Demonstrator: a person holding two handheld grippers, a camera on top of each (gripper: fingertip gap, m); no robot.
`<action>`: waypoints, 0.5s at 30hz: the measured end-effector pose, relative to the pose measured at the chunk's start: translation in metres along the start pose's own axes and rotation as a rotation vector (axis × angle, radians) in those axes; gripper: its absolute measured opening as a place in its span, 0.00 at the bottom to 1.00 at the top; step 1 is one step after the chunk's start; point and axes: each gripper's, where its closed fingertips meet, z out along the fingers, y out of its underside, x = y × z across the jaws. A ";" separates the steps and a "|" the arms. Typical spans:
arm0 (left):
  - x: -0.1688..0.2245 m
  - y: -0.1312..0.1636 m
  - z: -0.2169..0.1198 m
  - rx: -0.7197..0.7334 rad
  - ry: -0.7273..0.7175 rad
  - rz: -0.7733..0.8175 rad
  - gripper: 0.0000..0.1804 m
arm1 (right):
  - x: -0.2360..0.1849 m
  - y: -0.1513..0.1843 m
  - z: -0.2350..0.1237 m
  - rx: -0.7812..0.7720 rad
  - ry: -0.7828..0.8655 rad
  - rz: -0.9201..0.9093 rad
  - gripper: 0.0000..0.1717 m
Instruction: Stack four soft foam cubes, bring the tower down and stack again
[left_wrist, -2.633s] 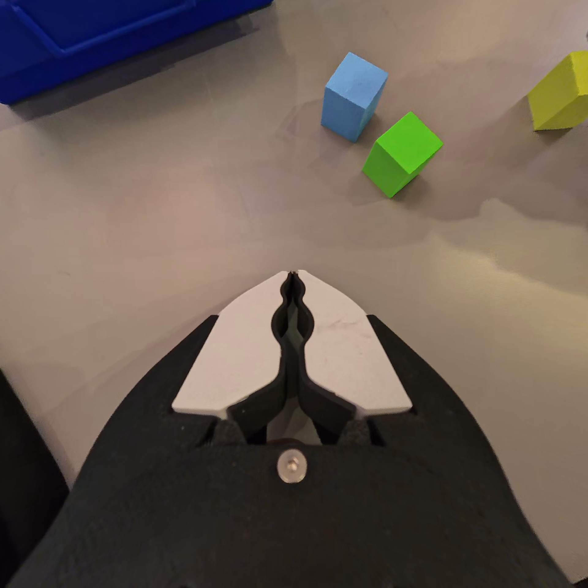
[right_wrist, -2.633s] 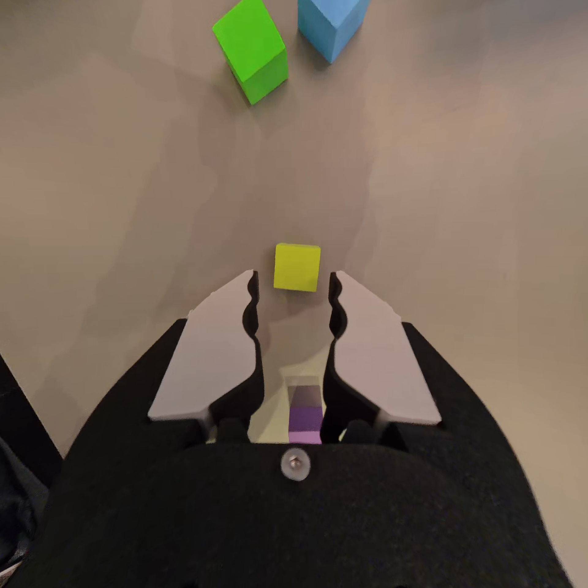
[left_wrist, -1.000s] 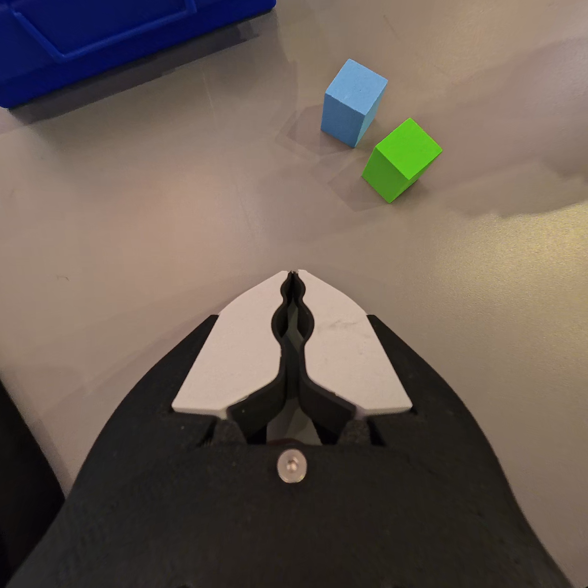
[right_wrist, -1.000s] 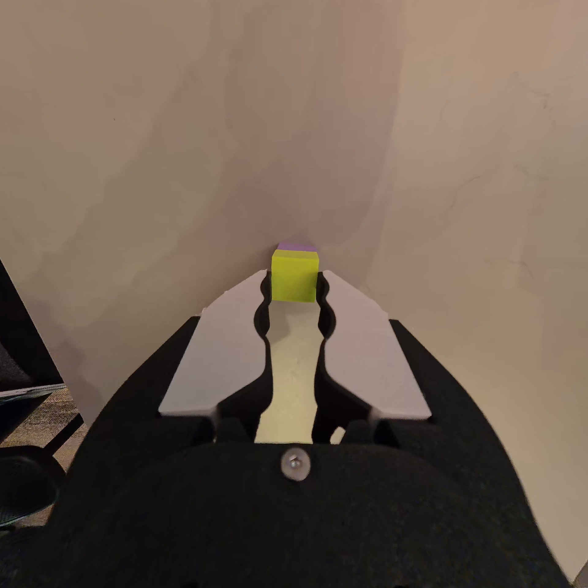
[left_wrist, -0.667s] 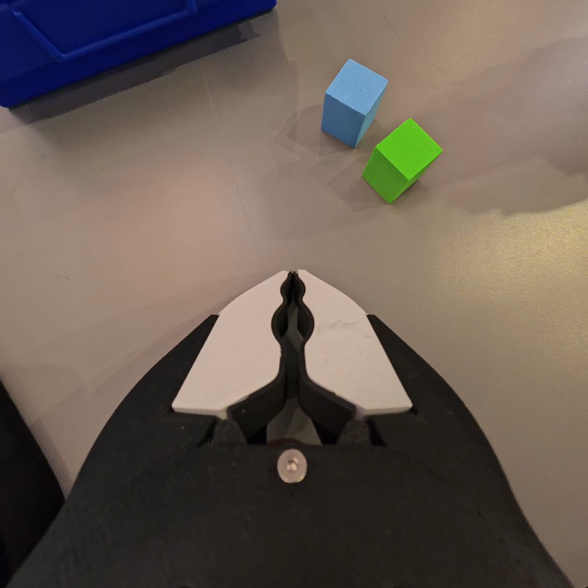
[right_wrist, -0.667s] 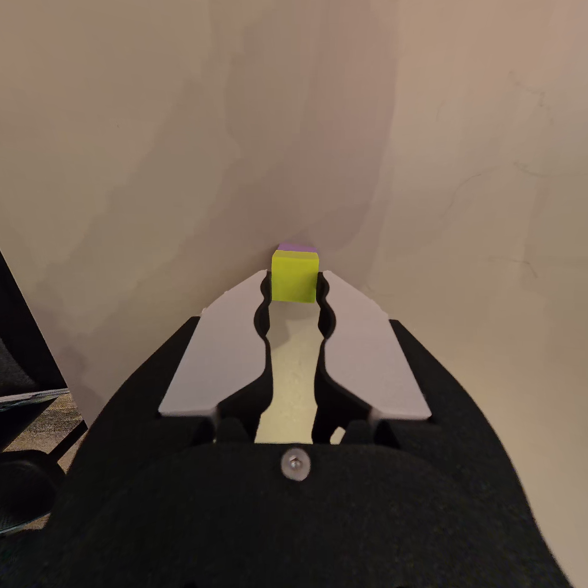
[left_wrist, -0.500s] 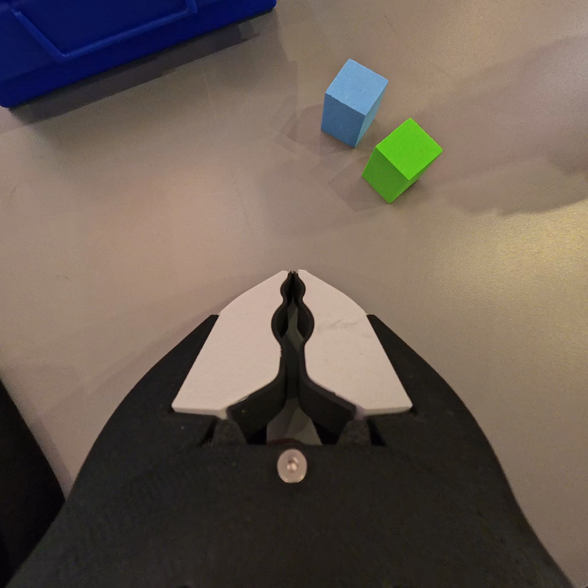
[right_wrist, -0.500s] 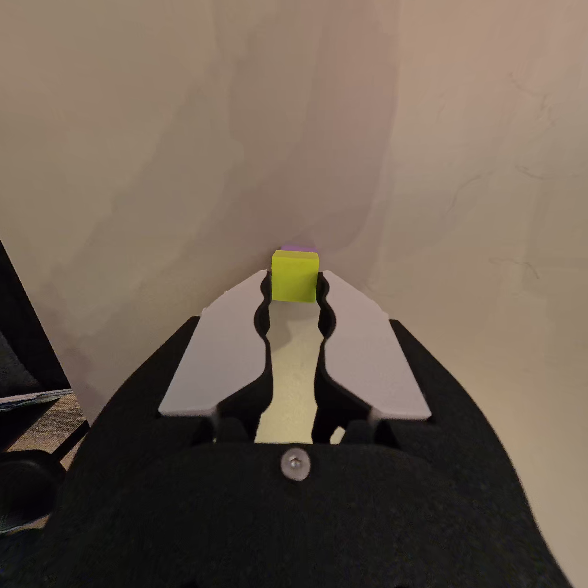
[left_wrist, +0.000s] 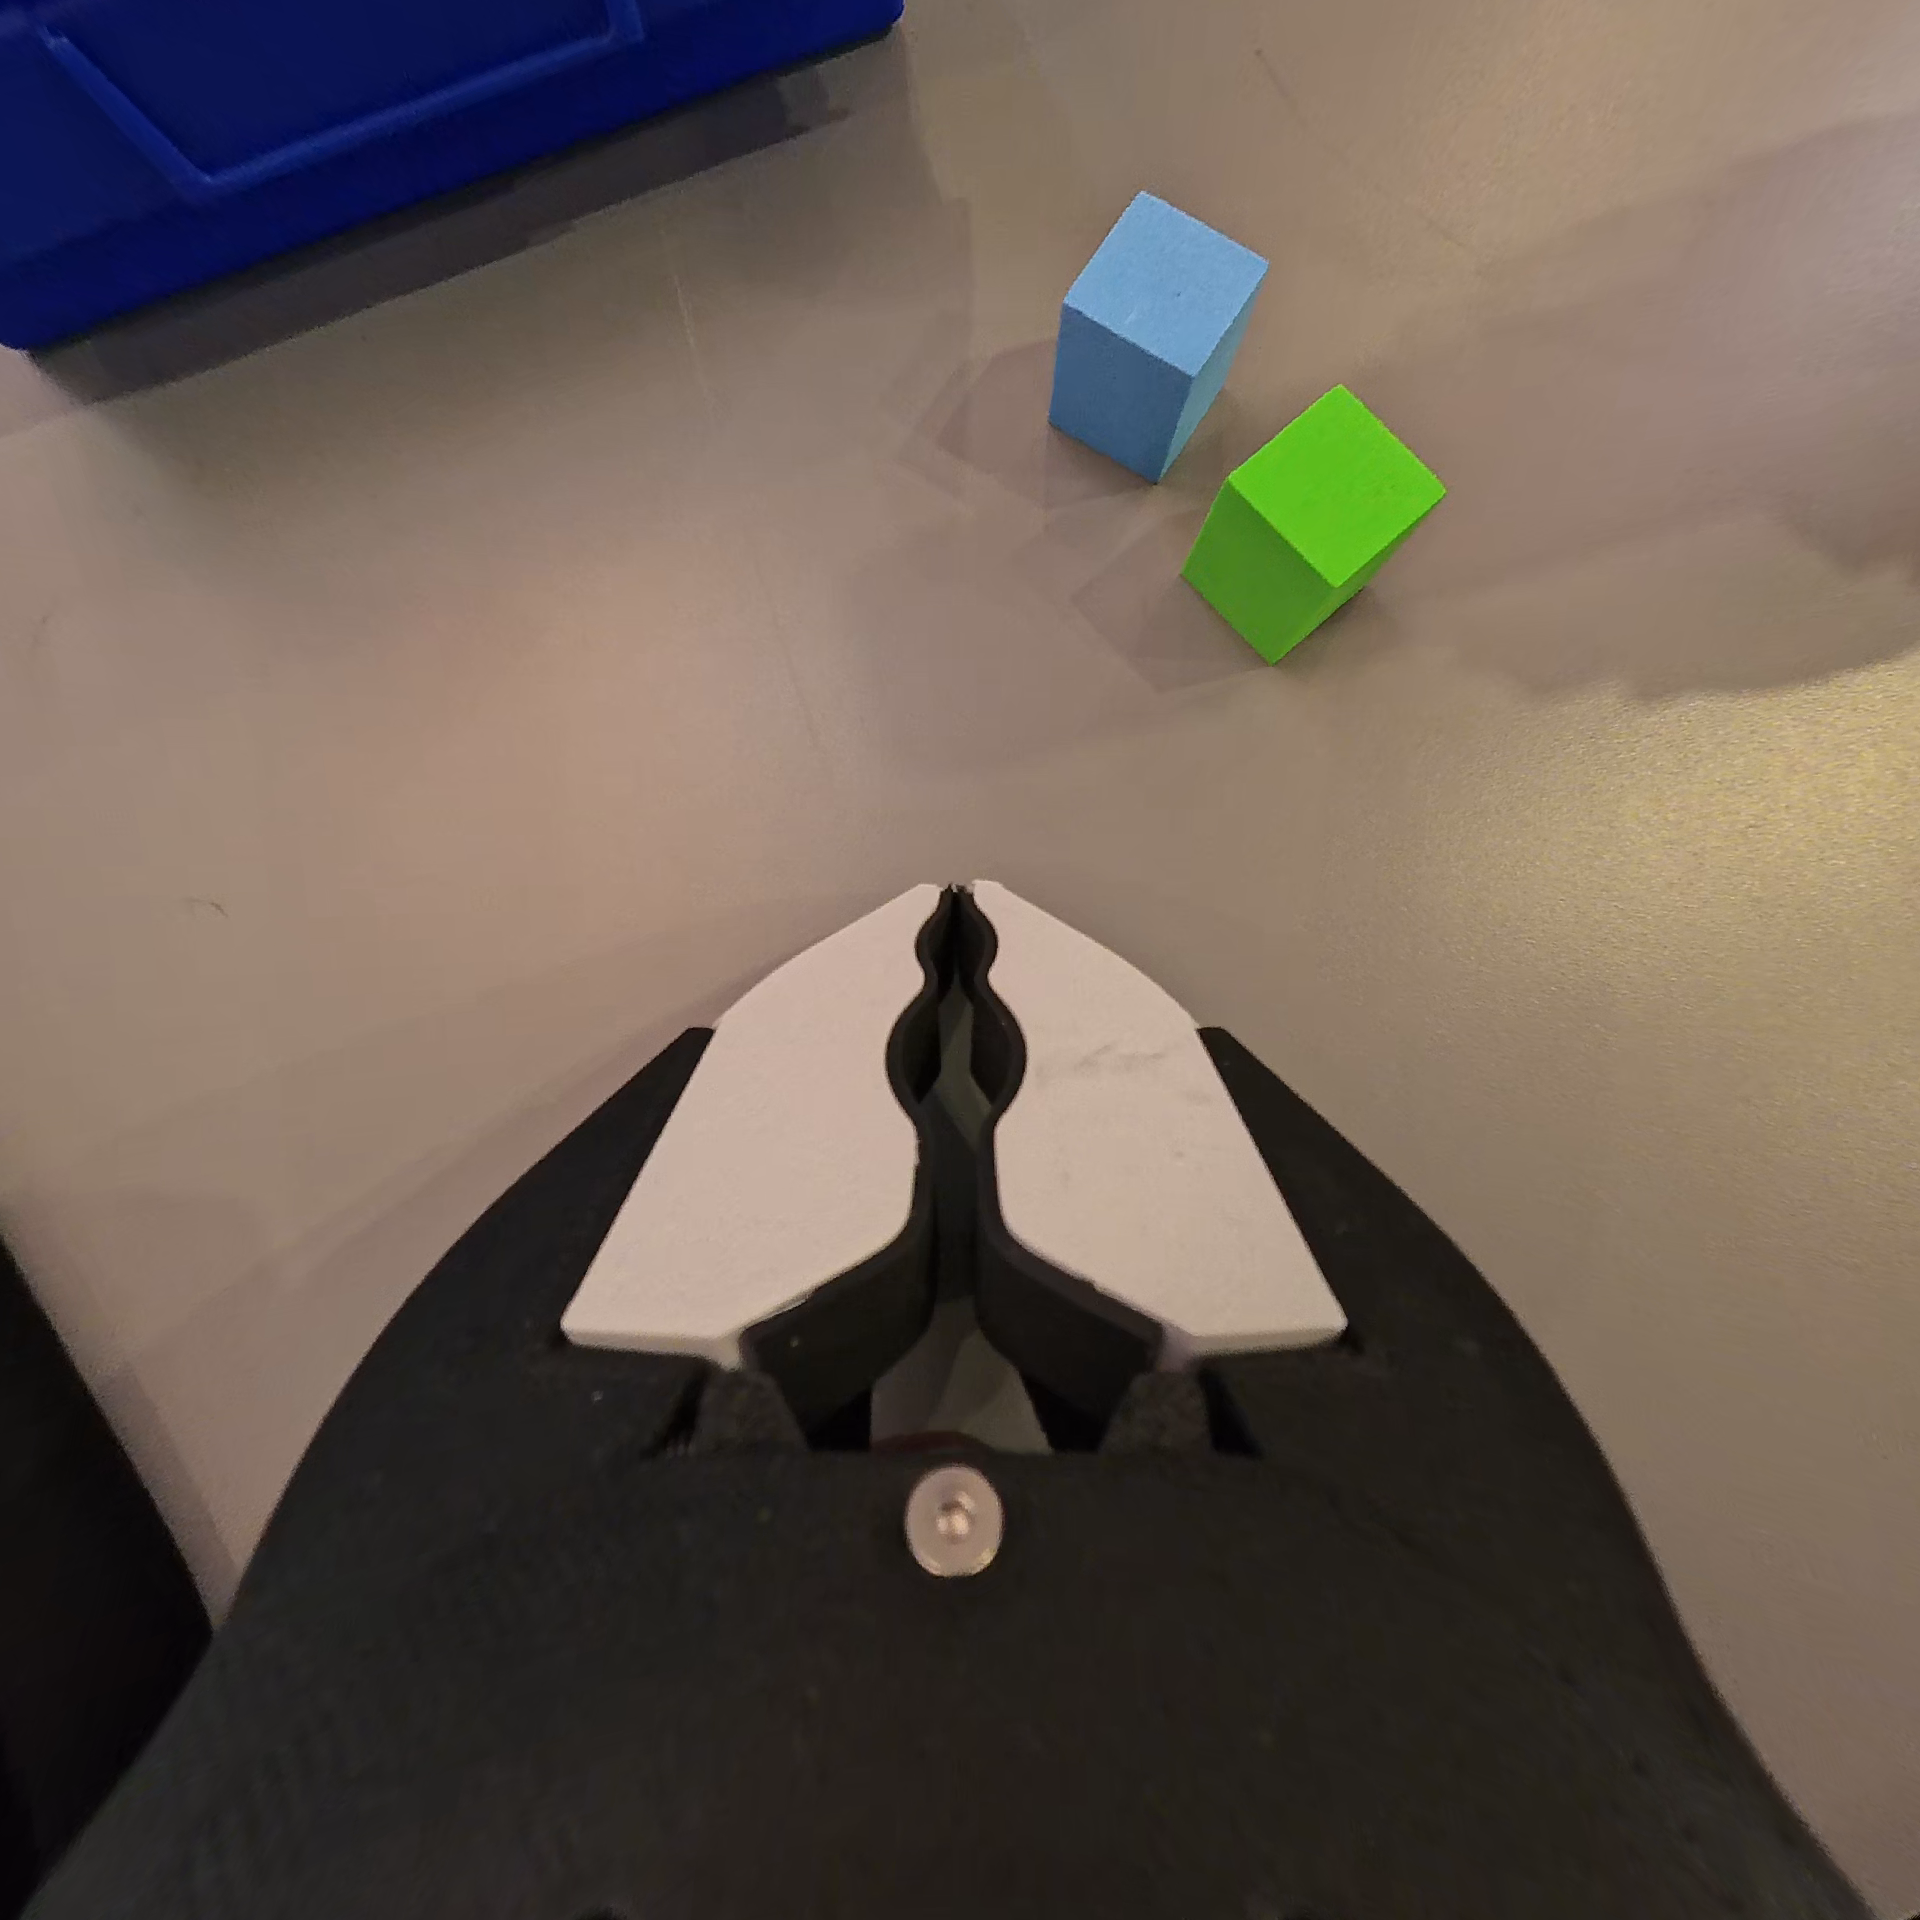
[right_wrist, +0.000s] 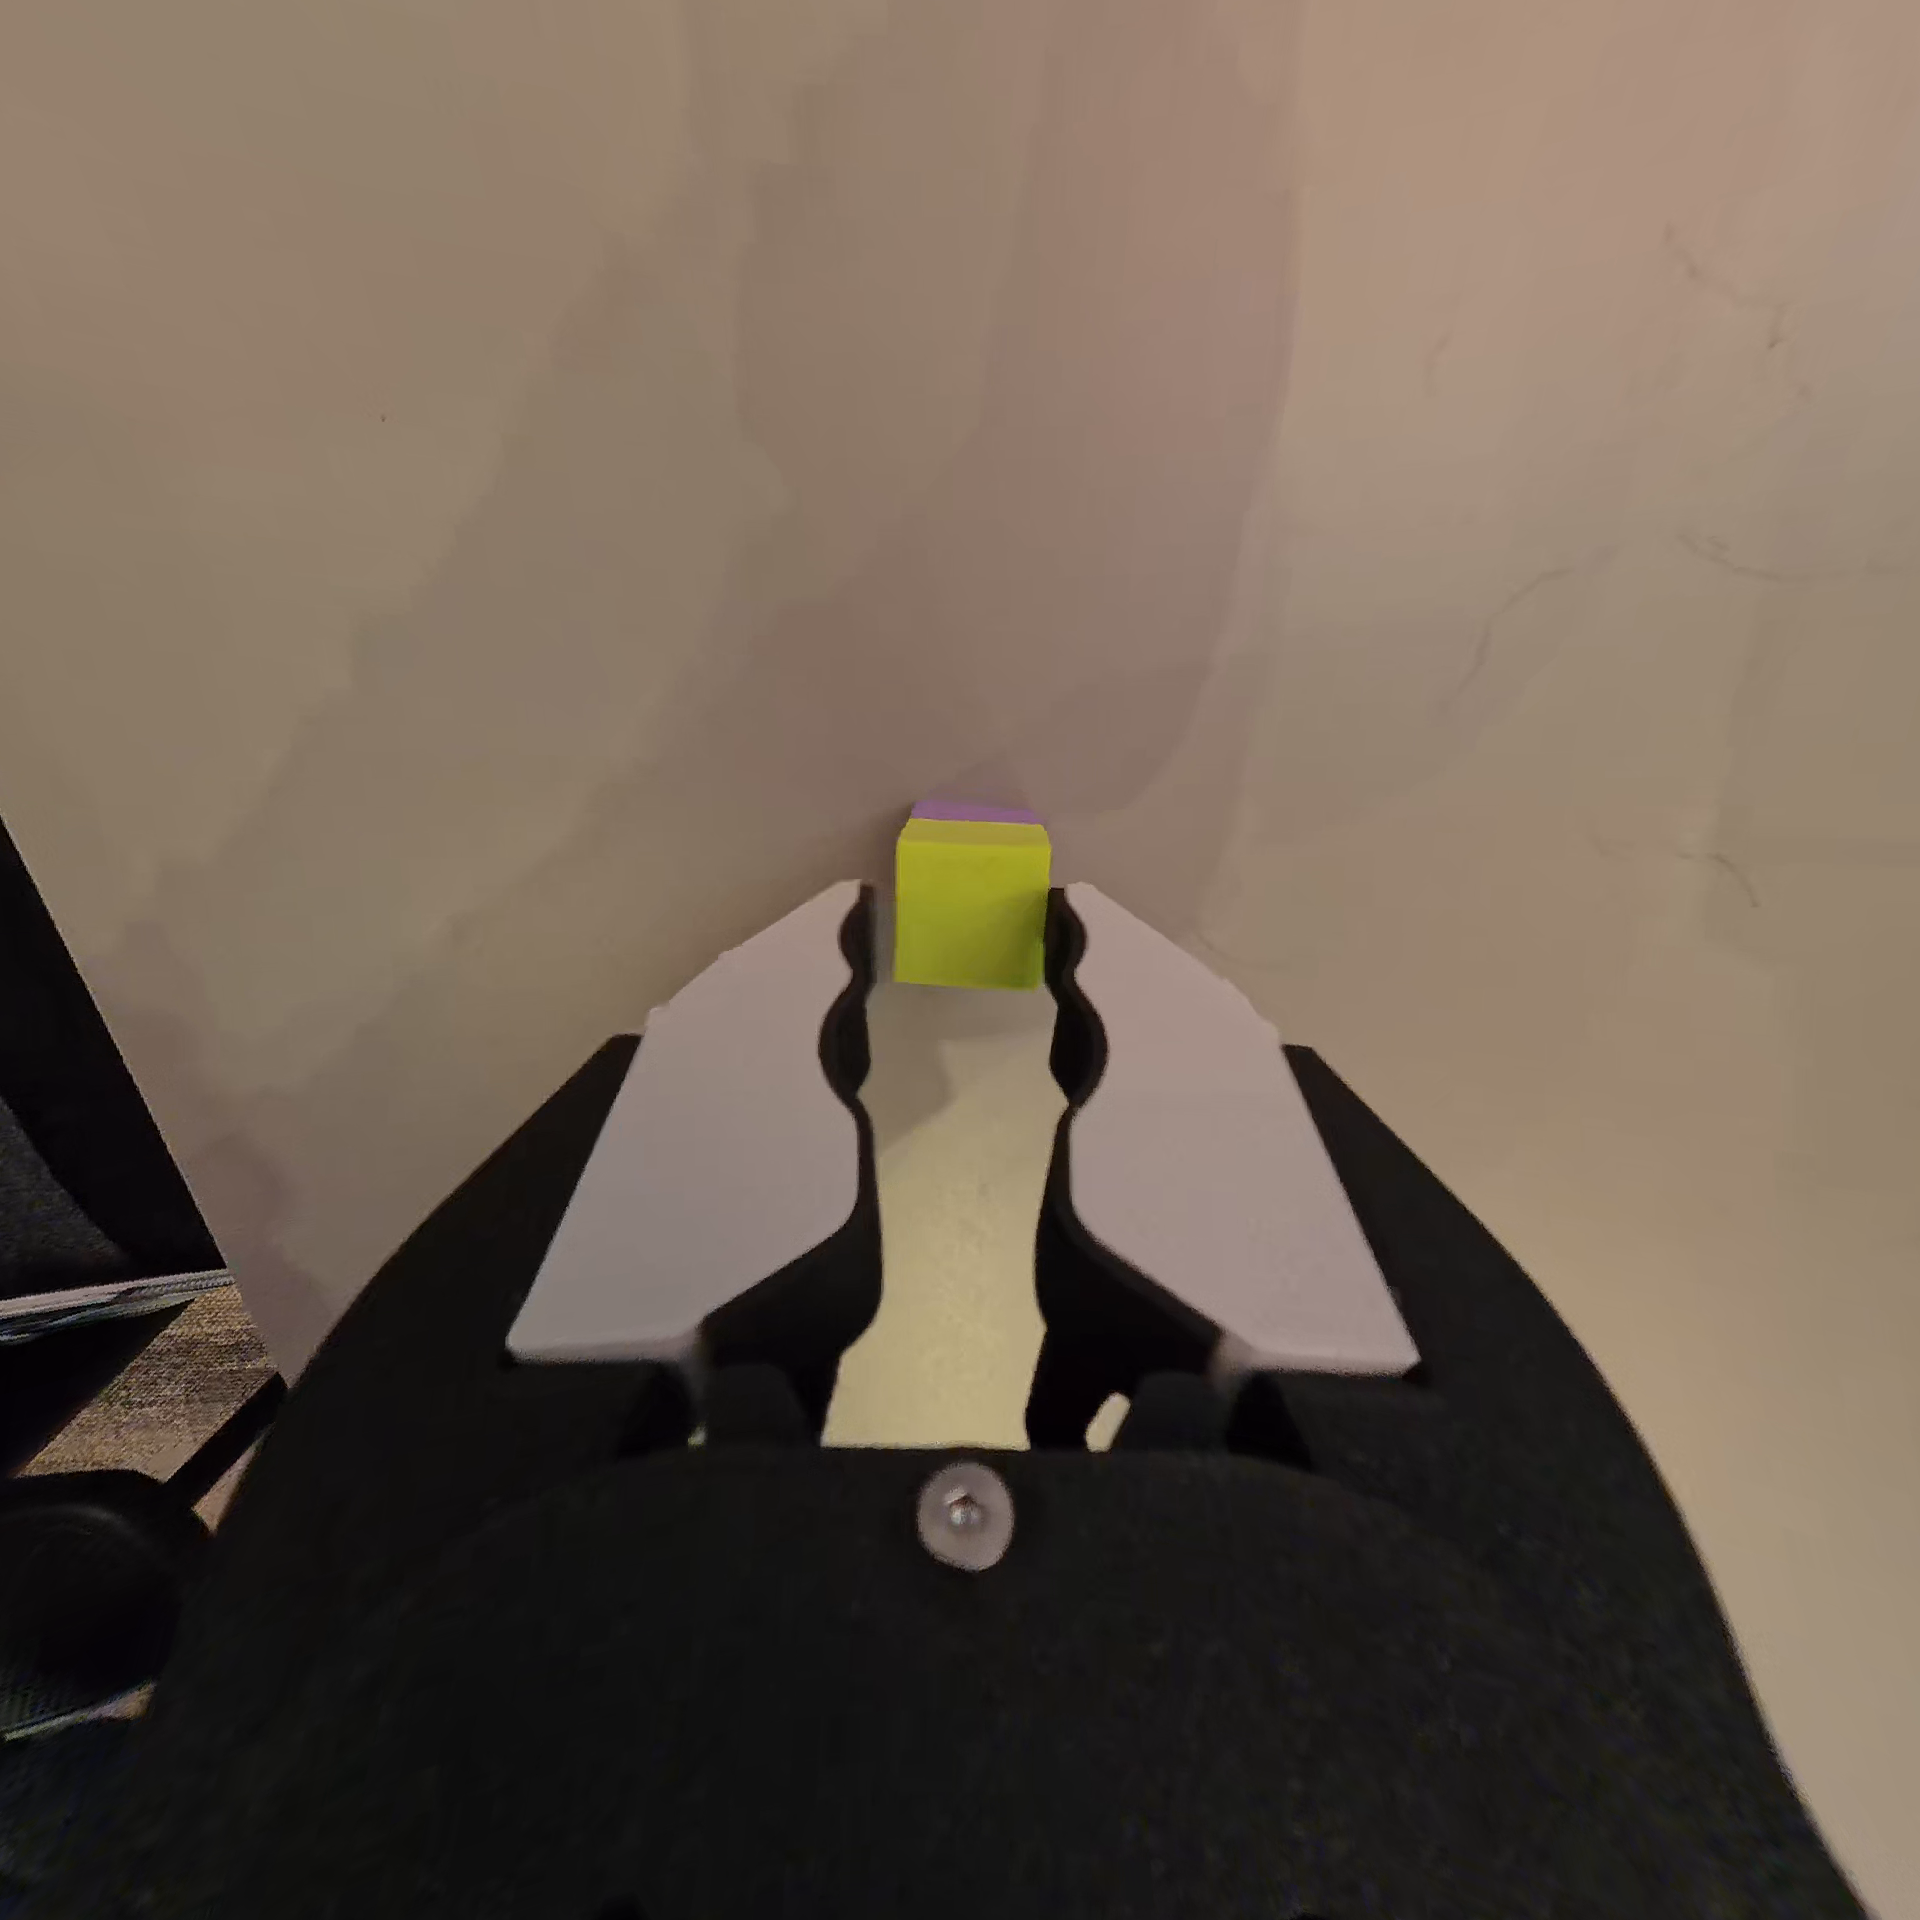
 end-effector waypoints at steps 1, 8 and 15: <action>0.000 0.000 0.000 0.000 0.000 -0.001 0.00 | 0.000 0.000 0.000 0.004 -0.003 0.004 0.20; 0.000 0.000 0.000 0.000 0.004 -0.004 0.00 | 0.001 -0.021 -0.034 0.097 0.041 -0.011 0.27; 0.001 -0.001 0.001 0.008 0.016 -0.008 0.00 | -0.022 -0.100 -0.028 0.155 0.073 -0.192 0.23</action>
